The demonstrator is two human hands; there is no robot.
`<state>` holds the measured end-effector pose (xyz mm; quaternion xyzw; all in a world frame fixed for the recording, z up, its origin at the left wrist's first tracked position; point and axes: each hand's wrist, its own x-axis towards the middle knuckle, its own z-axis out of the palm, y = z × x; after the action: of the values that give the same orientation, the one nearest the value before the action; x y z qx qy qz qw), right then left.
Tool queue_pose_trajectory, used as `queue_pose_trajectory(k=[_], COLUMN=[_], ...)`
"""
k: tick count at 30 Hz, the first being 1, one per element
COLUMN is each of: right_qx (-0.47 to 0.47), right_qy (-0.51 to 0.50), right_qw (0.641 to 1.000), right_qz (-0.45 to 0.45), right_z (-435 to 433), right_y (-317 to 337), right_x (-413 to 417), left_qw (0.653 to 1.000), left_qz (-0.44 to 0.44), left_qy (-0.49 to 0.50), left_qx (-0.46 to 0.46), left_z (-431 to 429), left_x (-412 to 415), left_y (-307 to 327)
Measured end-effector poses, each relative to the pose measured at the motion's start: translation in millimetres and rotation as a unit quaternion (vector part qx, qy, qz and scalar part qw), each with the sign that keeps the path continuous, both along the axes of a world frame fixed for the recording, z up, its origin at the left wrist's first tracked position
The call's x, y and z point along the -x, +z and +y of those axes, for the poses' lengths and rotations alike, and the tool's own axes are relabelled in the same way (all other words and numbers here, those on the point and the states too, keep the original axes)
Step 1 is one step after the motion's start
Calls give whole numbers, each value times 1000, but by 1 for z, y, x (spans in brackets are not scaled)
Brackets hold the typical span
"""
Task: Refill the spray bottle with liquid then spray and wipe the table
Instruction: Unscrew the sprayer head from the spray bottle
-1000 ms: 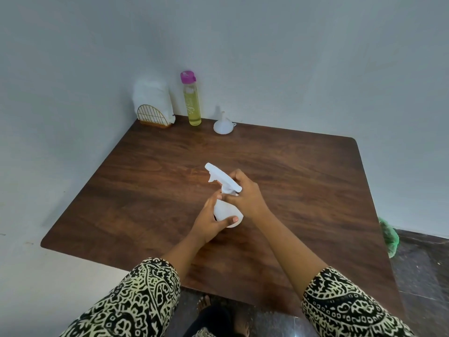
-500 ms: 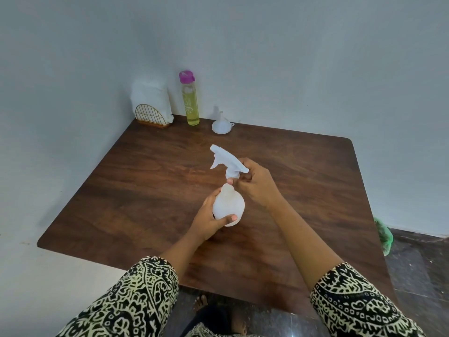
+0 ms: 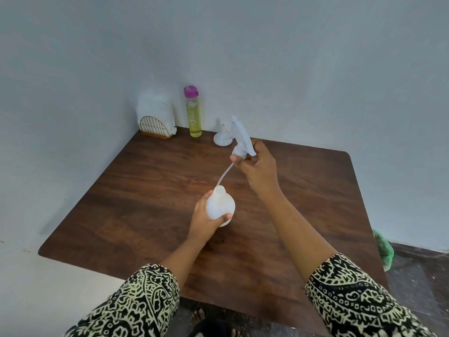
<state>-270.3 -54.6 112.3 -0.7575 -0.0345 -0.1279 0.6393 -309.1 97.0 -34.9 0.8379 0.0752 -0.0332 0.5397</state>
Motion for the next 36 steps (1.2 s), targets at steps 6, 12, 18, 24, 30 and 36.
queue_pose_trajectory(k=[6, 12, 18, 24, 30, 36], right_qx=[-43, -74, -93, -86, -100, -97], right_qy=[-36, -70, -84, -89, -72, -82], right_qw=[998, 994, 991, 992, 992, 991], right_qz=[10, 29, 37, 24, 17, 50], right_z=[2, 1, 0, -2, -4, 5], right_y=[4, 5, 7, 18, 32, 41], right_x=[-14, -24, -29, -33, -45, -68], left_qw=[1000, 991, 990, 997, 997, 997], left_qz=[20, -79, -119, -60, -68, -62], left_qy=[10, 78, 68, 43, 37, 36], left_qx=[-10, 76, 28, -15, -7, 0], left_z=[0, -2, 5, 13, 13, 19], left_x=[-2, 1, -14, -29, -38, -44], left_y=[2, 25, 70, 88, 114, 129])
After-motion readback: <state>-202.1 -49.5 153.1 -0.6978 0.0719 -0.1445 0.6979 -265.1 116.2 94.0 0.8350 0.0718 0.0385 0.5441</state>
